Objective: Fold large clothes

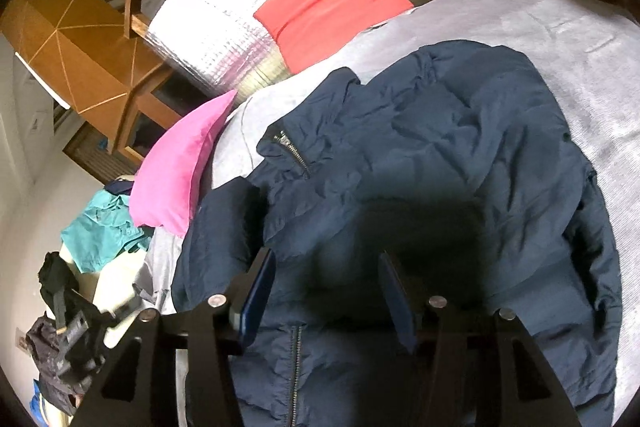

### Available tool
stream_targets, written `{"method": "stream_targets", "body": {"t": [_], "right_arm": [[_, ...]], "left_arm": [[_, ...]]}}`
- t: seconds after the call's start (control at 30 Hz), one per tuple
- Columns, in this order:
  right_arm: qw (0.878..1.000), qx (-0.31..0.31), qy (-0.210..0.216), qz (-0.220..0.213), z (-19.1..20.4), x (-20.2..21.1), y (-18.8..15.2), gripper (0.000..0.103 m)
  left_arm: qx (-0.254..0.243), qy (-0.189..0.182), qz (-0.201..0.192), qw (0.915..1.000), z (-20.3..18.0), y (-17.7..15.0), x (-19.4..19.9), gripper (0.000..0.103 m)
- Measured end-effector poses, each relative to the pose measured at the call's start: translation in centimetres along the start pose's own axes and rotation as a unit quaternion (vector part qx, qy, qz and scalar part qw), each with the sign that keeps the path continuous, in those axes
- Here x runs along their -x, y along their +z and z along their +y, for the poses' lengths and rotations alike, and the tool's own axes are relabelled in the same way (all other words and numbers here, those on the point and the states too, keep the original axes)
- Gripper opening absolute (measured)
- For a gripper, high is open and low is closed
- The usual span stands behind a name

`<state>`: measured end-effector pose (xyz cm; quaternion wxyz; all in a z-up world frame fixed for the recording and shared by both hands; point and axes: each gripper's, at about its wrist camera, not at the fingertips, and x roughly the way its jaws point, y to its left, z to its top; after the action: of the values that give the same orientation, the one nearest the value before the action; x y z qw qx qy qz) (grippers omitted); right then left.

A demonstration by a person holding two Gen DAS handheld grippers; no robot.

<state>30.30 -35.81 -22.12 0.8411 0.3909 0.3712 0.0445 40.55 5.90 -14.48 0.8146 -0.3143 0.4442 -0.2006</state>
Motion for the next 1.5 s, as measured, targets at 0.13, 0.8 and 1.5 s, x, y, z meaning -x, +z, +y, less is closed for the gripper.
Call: {"method": "stream_targets", "body": {"t": [0.13,0.8,1.5], "right_arm": [[1.0,0.006,-0.002,0.01,0.4,-0.7,-0.6,0.057],[0.997,0.068,-0.023,0.023,1.5,-0.6,-1.1,0.07],[0.997,0.034,-0.023,-0.058,2.5,-1.5,-1.8,0.088]], "left_arm": [[0.058,0.006,-0.016,0.9982,3.2,1.1,-0.8,0.074],[-0.066,-0.089,-0.004,0.9938,-5.3,-0.6,-4.1,0.018],[-0.183,-0.188,0.063,0.9628,-16.6,-4.8,-3.6,0.05]]}}
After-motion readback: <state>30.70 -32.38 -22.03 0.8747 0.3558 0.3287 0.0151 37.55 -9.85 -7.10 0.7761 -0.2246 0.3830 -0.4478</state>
